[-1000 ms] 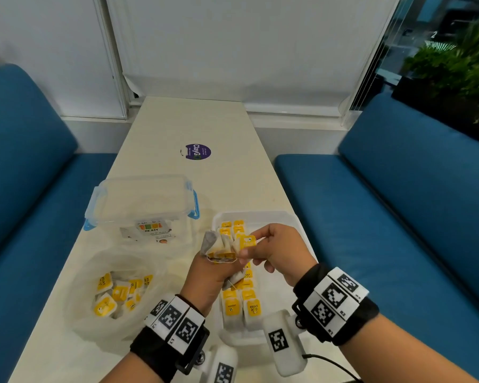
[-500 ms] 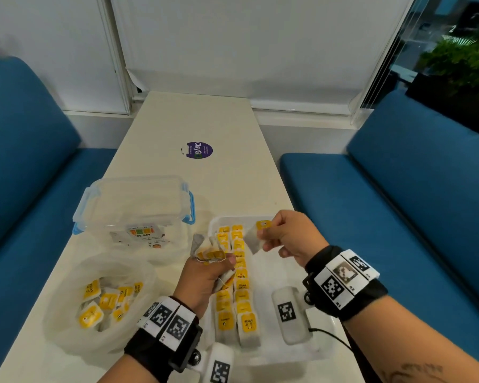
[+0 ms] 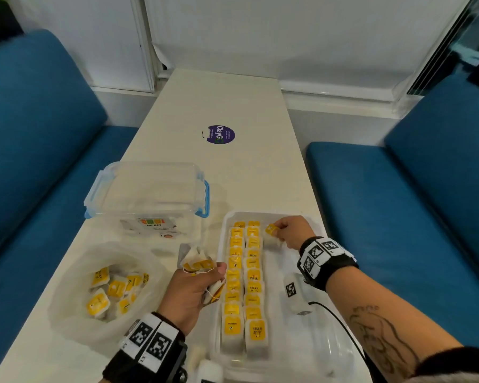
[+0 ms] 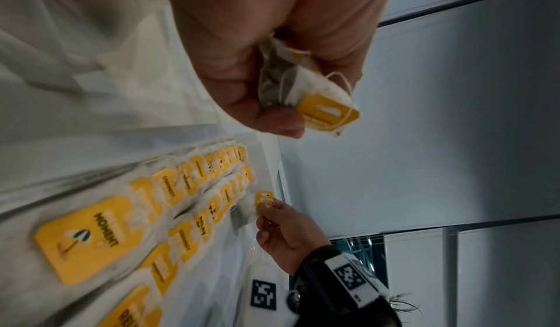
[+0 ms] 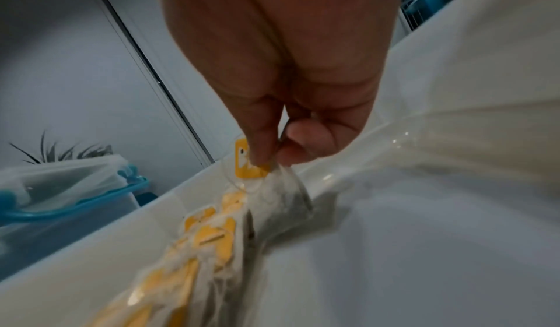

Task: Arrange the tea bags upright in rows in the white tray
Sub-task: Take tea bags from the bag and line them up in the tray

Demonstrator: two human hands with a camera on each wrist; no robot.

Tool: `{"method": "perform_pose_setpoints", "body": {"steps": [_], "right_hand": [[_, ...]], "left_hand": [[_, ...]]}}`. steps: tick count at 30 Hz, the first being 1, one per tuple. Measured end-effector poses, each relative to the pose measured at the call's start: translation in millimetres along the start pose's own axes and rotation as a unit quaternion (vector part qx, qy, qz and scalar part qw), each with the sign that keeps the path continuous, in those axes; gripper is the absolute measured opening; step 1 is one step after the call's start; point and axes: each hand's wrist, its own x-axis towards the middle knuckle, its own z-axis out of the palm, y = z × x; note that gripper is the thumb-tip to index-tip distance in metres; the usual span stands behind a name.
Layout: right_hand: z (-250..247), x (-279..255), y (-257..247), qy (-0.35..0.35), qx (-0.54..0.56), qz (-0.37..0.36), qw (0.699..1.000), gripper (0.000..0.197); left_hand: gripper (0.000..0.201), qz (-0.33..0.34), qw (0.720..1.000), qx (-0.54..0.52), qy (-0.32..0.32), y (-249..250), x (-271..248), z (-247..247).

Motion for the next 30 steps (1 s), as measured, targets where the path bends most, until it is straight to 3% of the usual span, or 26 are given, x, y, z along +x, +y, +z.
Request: {"method": "perform_pose_setpoints", "body": {"steps": [4, 12, 23, 26, 30], "right_hand": [[12, 19, 3, 0.024, -0.020, 0.011, 0.999, 0.018], [32, 14, 5, 0.186, 0.056, 0.062, 0.979, 0.010], [14, 6, 5, 0.247, 0.173, 0.055, 0.952, 0.015], [-3, -8, -2, 0.237, 0.204, 0.034, 0.949, 0.020], [-26, -56, -33, 0.111, 0.223, -0.051, 0.967, 0.020]], "left_hand": [[0.029, -0.005, 1.000, 0.018, -0.003, -1, -2, -3], [0.040, -0.016, 0.999, 0.033, -0.002, 1, -4, -7], [0.040, -0.026, 0.998, 0.036, -0.042, 8, -8, -5], [0.040, -0.025, 0.997, 0.050, -0.061, 14, -11, -2], [0.029, -0.040, 0.992, 0.074, -0.090, 19, -15, 2]]}}
